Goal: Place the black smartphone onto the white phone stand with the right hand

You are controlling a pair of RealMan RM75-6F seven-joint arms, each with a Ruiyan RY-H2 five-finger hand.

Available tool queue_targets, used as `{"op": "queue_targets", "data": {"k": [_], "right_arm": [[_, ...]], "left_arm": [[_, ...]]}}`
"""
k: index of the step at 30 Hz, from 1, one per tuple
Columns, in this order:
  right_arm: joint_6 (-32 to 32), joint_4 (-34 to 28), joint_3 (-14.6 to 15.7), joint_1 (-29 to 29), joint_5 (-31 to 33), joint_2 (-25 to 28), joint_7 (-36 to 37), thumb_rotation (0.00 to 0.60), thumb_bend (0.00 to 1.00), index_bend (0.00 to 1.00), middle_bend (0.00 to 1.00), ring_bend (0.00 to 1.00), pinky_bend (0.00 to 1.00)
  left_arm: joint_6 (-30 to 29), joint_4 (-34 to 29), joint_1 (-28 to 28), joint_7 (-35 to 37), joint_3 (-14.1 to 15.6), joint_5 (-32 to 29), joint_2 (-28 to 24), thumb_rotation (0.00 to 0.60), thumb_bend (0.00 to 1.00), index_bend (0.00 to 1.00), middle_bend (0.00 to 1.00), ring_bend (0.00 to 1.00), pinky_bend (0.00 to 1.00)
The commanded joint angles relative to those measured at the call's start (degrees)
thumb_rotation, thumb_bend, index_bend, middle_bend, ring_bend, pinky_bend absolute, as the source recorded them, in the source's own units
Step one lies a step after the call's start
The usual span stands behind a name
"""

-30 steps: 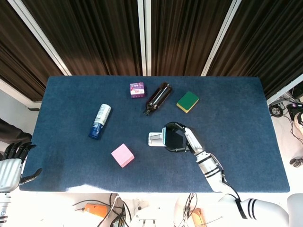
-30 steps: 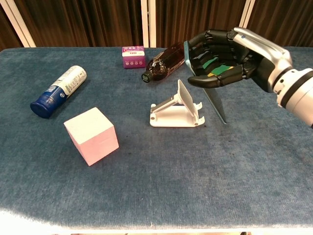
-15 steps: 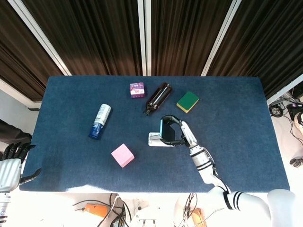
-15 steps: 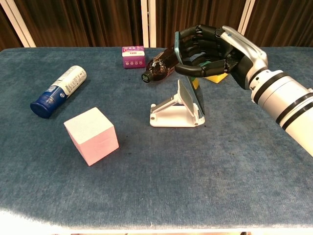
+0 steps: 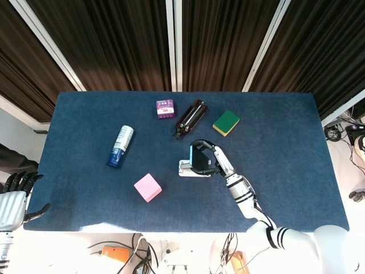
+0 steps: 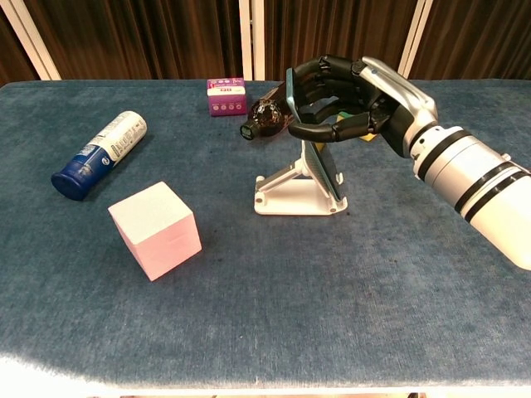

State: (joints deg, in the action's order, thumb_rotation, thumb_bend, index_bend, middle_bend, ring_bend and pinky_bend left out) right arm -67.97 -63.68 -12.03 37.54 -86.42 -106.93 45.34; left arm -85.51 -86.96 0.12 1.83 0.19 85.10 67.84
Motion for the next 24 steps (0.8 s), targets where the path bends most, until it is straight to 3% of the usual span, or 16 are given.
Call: {"op": "queue_targets", "data": {"k": [1, 11, 24], "right_arm": [[0.27, 0.93, 0.27, 0.17, 0.21, -0.51, 1.16, 0.600, 0.46, 0.55, 0.46, 0.32, 0.39], [0.60, 3.02, 1.49, 0.45, -0.24, -1.13, 3.97, 0.600, 0.41, 0.42, 0.39, 0.24, 0.33], [0.06, 0.75, 3.14, 0.12, -1.52, 0.99, 4.32, 0.600, 0.33, 0.09, 0.16, 0.03, 0.17]], "left_arm": [[0.02, -0.06, 0.03, -0.03, -0.01, -0.09, -0.05, 0.600, 0.12, 0.20, 0.14, 0.06, 0.00], [0.38, -0.05, -0.09, -0.09, -0.04, -0.29, 0.08, 0.600, 0.12, 0.20, 0.14, 0.06, 0.00], [0.49, 0.37, -0.23, 0.23, -0.10, -0.23, 0.29, 0.600, 0.12, 0.20, 0.14, 0.06, 0.00]]}}
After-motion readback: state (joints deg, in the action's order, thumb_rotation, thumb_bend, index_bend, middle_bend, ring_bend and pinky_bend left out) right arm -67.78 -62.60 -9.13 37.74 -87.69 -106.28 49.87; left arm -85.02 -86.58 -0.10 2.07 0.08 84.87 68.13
